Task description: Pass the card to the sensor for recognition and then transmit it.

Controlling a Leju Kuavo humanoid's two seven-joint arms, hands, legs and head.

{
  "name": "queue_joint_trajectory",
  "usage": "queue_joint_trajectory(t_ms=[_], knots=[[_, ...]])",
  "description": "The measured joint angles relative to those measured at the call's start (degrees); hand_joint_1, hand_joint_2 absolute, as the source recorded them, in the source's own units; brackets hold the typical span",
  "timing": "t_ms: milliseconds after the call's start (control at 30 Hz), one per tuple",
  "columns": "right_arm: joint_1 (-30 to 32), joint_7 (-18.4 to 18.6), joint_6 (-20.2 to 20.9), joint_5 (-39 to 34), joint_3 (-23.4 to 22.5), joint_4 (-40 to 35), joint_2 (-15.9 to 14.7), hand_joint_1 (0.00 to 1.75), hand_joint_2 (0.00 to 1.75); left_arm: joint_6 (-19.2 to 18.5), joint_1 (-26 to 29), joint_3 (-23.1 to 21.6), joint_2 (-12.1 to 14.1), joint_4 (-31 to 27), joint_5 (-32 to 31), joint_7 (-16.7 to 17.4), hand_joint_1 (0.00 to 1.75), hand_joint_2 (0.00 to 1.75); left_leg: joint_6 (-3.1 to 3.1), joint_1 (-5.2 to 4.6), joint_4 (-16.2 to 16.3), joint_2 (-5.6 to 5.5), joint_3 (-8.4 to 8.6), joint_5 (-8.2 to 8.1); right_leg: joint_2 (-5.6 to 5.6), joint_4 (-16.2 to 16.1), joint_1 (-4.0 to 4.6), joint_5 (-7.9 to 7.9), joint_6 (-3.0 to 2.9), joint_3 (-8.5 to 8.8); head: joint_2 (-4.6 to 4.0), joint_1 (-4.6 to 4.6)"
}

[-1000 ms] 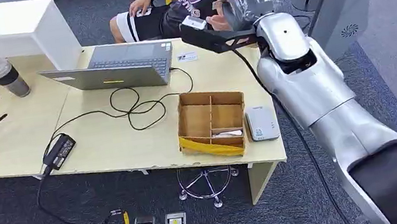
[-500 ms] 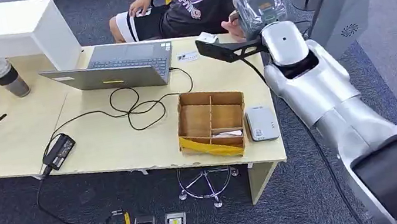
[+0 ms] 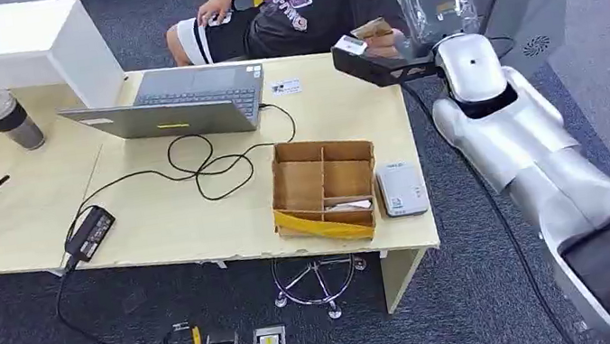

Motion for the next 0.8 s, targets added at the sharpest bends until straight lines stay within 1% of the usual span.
queue_joint_trajectory(t_ms=[67,167,233,333,433,533,667,800], knots=[[0.12,-0.63,-1.47,-0.72,-0.55,0.00,-0.74,0.00,1.75,0.00,0.13,0.00,0.00,0.02,-0.24,0.24,0.00,1.75,0.00,0.00,0.00,0.00,0.00,0.00,0.00,0.00,0.00,0.00,0.00,0.01,0.00,0.02],[0.40,-0.81,-2.13,-1.56,-1.16,0.00,-1.80,0.00,1.75,0.00,0.21,0.00,0.02,0.02,-0.28,0.31,0.00,1.75,0.00,-0.02,0.00,0.01,0.00,0.00,0.00,-0.01,-0.02,0.01,0.01,0.01,0.00,0.02],[0.92,-1.29,-3.81,-3.55,-2.08,-0.02,-2.47,0.00,1.75,0.06,0.30,0.00,0.04,0.02,-0.17,0.52,0.00,1.75,0.00,-0.02,0.01,0.03,0.02,0.00,0.00,-0.01,-0.03,0.02,0.01,0.01,0.00,0.02],[2.04,-2.51,-7.30,-6.62,-4.17,-0.61,-4.46,0.00,1.75,0.31,1.08,0.02,0.24,0.02,0.67,0.57,0.00,1.75,0.00,-0.01,0.02,0.00,0.03,0.00,-0.04,-0.03,-0.02,0.01,0.01,0.01,0.00,0.02],[4.00,-4.39,-10.23,-12.89,-7.03,-2.10,-7.65,0.00,1.75,0.72,2.47,0.07,0.70,0.04,1.62,0.37,0.00,1.75,0.01,-0.01,0.02,-0.05,0.01,0.00,-0.08,-0.04,-0.02,0.01,0.01,0.03,-0.02,0.02],[6.77,-5.47,-11.63,-17.60,-10.63,-3.81,-10.91,0.00,1.75,1.33,3.73,0.20,1.18,0.04,2.52,0.06,0.00,1.75,0.05,-0.03,0.02,-0.04,-0.01,-0.04,-0.07,-0.09,-0.03,0.01,0.01,0.04,0.00,0.02],[9.67,-5.36,-12.14,-20.81,-13.95,-5.40,-14.19,0.00,1.75,2.08,4.93,0.28,1.44,0.04,3.72,-0.46,0.00,1.75,0.03,-0.04,0.02,0.11,0.07,-0.08,0.02,-0.14,-0.05,0.01,0.01,-0.01,0.00,-0.02],[16.40,-3.98,-12.35,-25.91,-19.44,-7.91,-18.96,0.00,1.75,2.93,6.46,0.33,1.71,0.04,5.34,-1.09,0.00,1.75,0.07,-0.02,0.02,-0.20,0.02,-0.13,-0.27,-0.16,-0.02,-0.03,0.02,0.13,-0.02,-0.02]])
